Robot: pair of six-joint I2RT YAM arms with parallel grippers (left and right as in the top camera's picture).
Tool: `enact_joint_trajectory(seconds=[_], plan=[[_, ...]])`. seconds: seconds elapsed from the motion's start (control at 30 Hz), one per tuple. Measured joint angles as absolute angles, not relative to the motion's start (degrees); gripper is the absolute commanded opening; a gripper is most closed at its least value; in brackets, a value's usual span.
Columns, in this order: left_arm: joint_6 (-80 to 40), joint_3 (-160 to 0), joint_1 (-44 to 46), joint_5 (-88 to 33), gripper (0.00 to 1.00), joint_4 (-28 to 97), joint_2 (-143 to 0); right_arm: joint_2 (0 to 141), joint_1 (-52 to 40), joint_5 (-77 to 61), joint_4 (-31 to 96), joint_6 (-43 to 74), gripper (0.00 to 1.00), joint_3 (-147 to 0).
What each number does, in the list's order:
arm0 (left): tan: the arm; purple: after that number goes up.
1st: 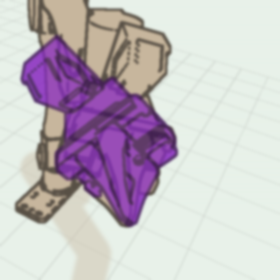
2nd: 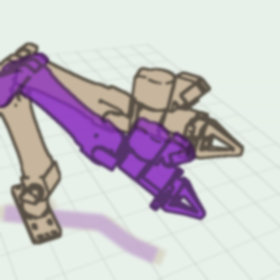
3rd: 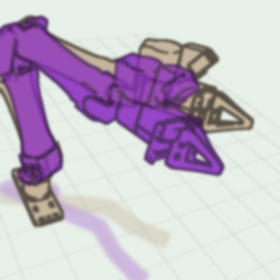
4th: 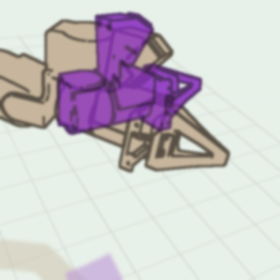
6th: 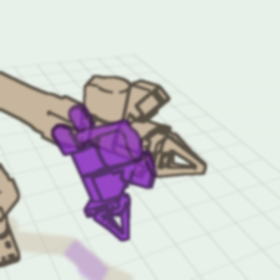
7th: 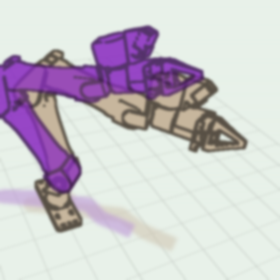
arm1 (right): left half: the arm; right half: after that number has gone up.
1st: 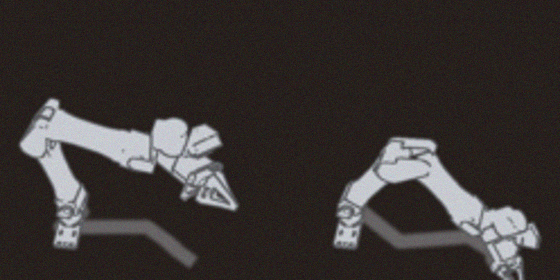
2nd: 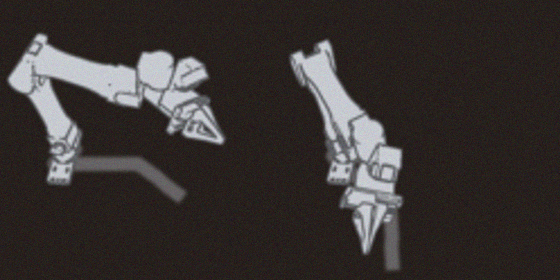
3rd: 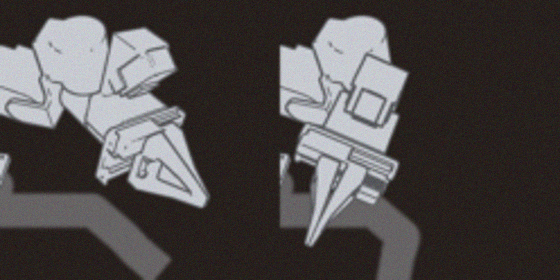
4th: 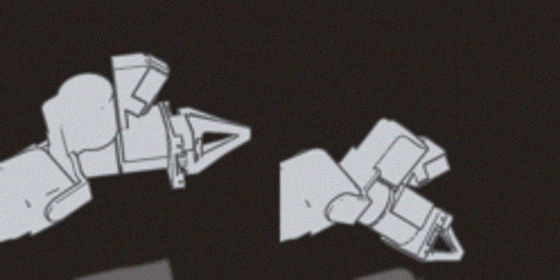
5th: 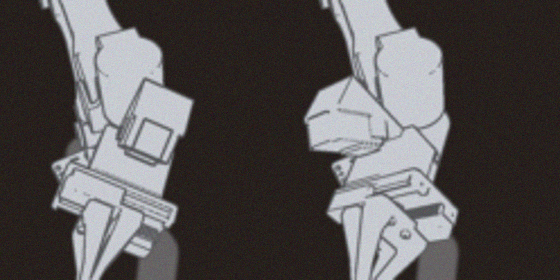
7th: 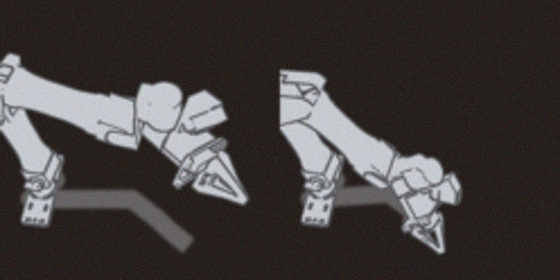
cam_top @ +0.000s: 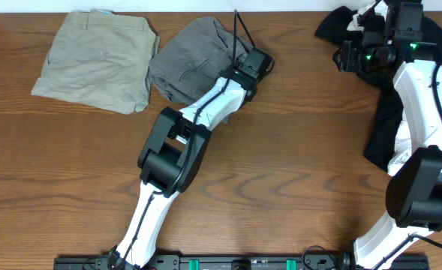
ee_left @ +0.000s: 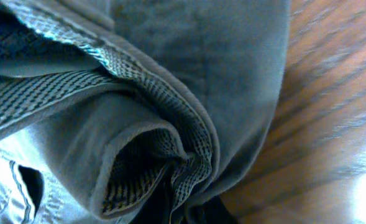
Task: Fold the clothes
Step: 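Lift the grey shorts and carry them onto the khaki shorts with the left gripper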
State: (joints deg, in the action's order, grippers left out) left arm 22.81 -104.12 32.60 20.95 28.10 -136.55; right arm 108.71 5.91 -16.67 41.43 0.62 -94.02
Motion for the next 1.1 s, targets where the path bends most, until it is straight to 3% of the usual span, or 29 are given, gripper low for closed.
enact_joint_trajectory(seconds=[0.3, 0.83, 0.97, 1.1], plan=[[17.3, -101.7, 32.0, 23.5, 0.06, 28.6, -133.1, 108.7, 5.9, -16.7, 41.4, 0.6, 0.53, -94.0], [8.6, -100.7, 29.8, 24.8, 0.06, 23.6, -103.1, 108.7, 5.9, -16.7, 41.4, 0.6, 0.53, -94.0], [4.7, -100.6, 27.9, 30.6, 0.06, 24.0, -102.7, 108.7, 5.9, -16.7, 41.4, 0.6, 0.53, -94.0], [-2.3, -100.6, 26.3, 44.9, 0.06, 24.1, -102.8, 108.7, 5.9, -16.7, 41.5, 0.6, 0.53, -94.0]])
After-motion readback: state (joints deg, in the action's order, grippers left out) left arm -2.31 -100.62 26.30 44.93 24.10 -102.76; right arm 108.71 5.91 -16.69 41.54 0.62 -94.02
